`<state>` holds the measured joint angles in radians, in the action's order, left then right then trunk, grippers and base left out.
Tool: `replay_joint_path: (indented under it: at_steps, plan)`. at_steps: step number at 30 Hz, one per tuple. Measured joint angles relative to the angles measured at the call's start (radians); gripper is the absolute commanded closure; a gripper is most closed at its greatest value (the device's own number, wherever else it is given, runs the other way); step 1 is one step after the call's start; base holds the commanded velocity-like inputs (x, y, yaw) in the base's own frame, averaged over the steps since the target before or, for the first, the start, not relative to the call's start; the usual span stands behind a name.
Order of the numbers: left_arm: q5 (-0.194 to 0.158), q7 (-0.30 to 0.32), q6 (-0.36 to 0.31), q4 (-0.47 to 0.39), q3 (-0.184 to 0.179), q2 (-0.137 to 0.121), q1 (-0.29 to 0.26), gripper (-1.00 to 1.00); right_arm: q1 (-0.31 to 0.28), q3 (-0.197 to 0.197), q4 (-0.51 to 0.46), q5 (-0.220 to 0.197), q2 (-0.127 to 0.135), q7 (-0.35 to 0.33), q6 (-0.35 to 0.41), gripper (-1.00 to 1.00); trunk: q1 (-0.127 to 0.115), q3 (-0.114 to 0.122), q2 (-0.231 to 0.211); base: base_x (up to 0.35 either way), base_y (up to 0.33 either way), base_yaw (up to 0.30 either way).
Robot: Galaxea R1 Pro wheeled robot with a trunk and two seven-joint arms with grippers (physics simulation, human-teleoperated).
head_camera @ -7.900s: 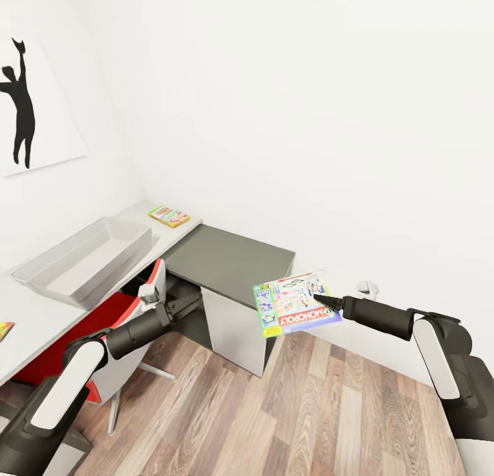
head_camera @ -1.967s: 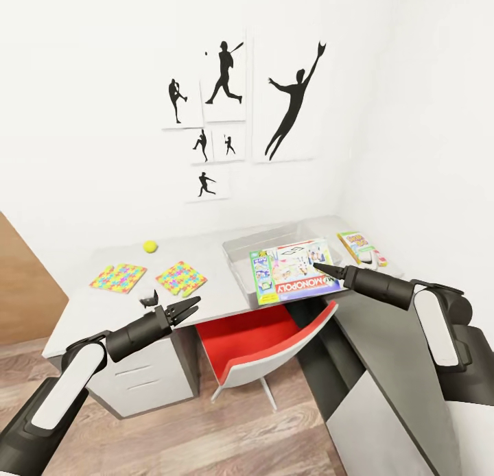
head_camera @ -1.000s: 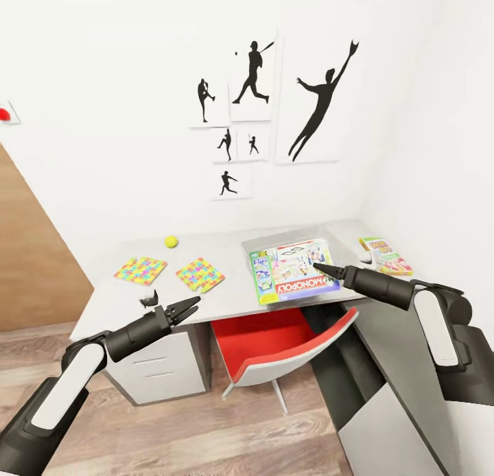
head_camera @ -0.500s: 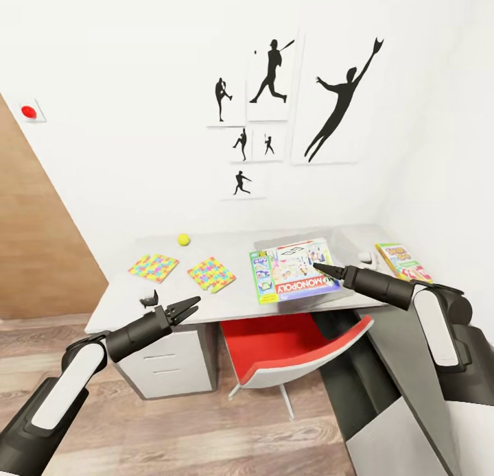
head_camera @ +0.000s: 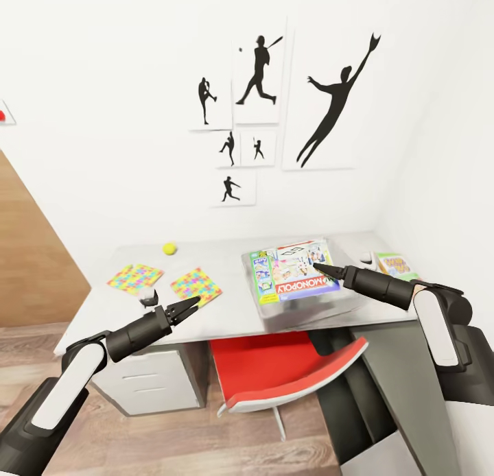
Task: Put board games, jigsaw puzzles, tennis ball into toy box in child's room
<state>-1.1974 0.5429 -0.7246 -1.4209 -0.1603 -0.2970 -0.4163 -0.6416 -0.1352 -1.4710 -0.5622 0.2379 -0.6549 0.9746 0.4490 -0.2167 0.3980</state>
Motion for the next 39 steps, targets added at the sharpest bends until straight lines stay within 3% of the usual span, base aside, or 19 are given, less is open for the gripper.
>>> replay_joint_path:
  at_steps: [24, 39]
  plan:
    - [0.000, 0.000, 0.000, 0.000, 0.000, 0.000, 0.000, -1.00, 0.000, 0.000, 0.000, -0.001, 0.000, 0.000, 0.000, 1.00, 0.000, 0.000, 0.000, 0.033, -0.014, 0.209]
    - [0.000, 0.001, 0.000, 0.000, 0.000, 0.000, 0.000, -1.00, 0.000, 0.000, 0.000, -0.005, 0.000, 0.000, 0.001, 1.00, 0.000, 0.000, 0.000, 0.029, -0.008, 0.043]
